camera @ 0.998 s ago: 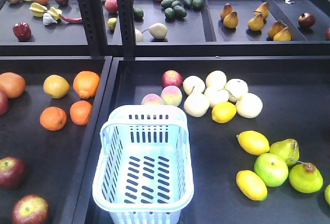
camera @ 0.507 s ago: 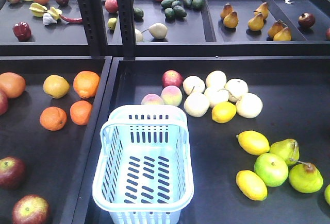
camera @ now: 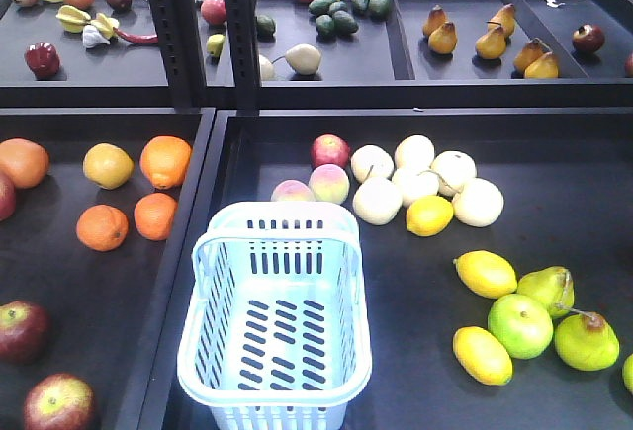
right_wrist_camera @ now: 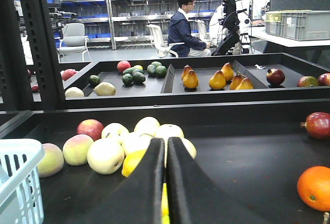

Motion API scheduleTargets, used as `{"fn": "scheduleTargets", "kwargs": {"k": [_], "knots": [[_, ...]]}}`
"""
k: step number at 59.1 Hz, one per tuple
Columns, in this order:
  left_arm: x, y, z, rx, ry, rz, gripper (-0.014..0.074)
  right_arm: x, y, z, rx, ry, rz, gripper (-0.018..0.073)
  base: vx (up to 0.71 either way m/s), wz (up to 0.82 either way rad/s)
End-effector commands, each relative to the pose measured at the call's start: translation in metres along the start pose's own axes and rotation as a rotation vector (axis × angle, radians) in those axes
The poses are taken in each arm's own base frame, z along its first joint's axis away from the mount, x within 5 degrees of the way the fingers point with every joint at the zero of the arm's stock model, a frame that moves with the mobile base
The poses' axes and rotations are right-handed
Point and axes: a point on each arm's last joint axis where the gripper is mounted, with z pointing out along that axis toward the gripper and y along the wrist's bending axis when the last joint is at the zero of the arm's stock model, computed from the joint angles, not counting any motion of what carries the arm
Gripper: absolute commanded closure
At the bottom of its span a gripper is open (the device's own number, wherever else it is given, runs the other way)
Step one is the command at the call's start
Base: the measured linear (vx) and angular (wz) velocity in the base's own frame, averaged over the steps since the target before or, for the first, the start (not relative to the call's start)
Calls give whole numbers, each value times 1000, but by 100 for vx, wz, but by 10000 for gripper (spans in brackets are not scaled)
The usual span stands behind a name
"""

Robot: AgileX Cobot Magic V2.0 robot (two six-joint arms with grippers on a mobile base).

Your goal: Pick three apples into basket with both arms

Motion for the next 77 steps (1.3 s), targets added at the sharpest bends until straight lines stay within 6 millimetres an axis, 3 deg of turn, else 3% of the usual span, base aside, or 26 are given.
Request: {"fn": "scheduleTargets", "kwargs": {"k": [1, 14, 33, 42, 60, 77], "knots": [[-12, -14, 0, 77, -79, -22, 603, -4, 2, -1, -15, -75, -18, 564, 0, 0], [-21, -24, 2, 115, -113, -36, 603, -4, 2, -1, -15, -75, -18, 564, 0, 0], [-56, -86, 4, 224, -82, 121, 603, -4, 2, -1, -15, -75, -18, 564, 0, 0], [-67, -104, 11, 201, -33, 165, 603, -4, 2, -1, -15, -75, -18, 564, 0, 0], [-69, -118, 40, 89, 113, 177, 603, -4, 2, -1, -14, -74, -18, 564, 0, 0], [-63, -127, 69, 109, 230, 174, 603, -4, 2, -1, -14, -74, -18, 564, 0, 0]]}}
